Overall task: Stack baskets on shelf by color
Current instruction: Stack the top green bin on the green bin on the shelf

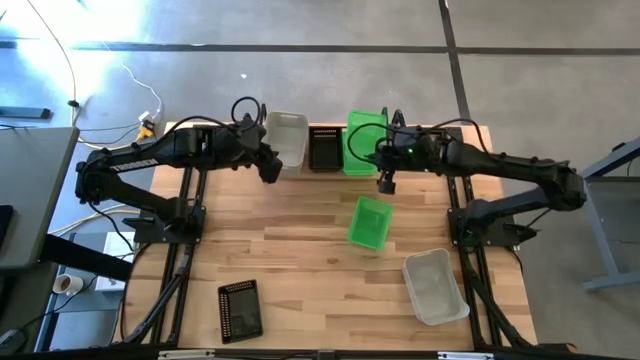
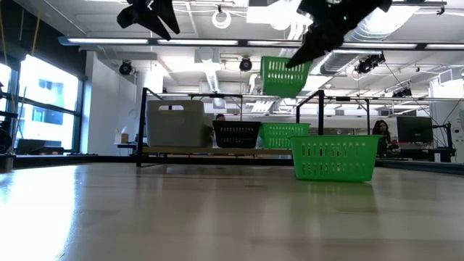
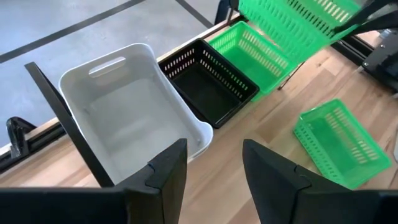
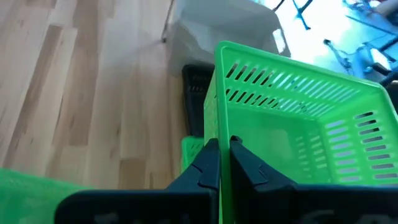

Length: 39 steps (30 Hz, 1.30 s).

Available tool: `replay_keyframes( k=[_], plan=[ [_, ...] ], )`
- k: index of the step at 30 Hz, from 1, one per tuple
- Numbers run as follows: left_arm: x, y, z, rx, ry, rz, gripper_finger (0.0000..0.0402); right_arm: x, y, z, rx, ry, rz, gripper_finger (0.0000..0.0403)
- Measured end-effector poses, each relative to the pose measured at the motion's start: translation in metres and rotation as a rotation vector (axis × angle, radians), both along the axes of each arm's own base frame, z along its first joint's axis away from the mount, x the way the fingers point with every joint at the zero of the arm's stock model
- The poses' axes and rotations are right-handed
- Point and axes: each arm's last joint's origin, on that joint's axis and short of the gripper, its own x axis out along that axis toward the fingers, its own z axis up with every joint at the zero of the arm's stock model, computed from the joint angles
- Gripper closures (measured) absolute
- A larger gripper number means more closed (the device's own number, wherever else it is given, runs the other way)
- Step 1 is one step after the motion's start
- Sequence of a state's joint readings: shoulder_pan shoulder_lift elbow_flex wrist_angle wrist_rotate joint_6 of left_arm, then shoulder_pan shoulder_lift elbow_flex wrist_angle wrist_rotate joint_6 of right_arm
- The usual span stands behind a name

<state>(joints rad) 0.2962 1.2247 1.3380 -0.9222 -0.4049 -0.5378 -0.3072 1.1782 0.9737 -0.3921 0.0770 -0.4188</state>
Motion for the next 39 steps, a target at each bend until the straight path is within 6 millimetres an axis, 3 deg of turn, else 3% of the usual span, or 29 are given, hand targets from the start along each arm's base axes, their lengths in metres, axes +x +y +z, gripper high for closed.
replay_keyframes(
  k=[7,24,39],
  plan=[
    [0.000,0.000,0.000,0.006,0.006,-0.004,0.0257,-0.002,-0.011,-0.024,-0.024,0.026,0.109,0.0403],
    [0.000,0.000,0.000,0.004,0.005,-0.005,0.0257,0.010,-0.040,-0.063,-0.021,0.151,0.112,0.0403],
    [0.000,0.000,0.000,0.013,0.016,-0.018,0.0257,0.010,-0.051,-0.067,0.002,0.151,0.084,0.0403]
  ],
)
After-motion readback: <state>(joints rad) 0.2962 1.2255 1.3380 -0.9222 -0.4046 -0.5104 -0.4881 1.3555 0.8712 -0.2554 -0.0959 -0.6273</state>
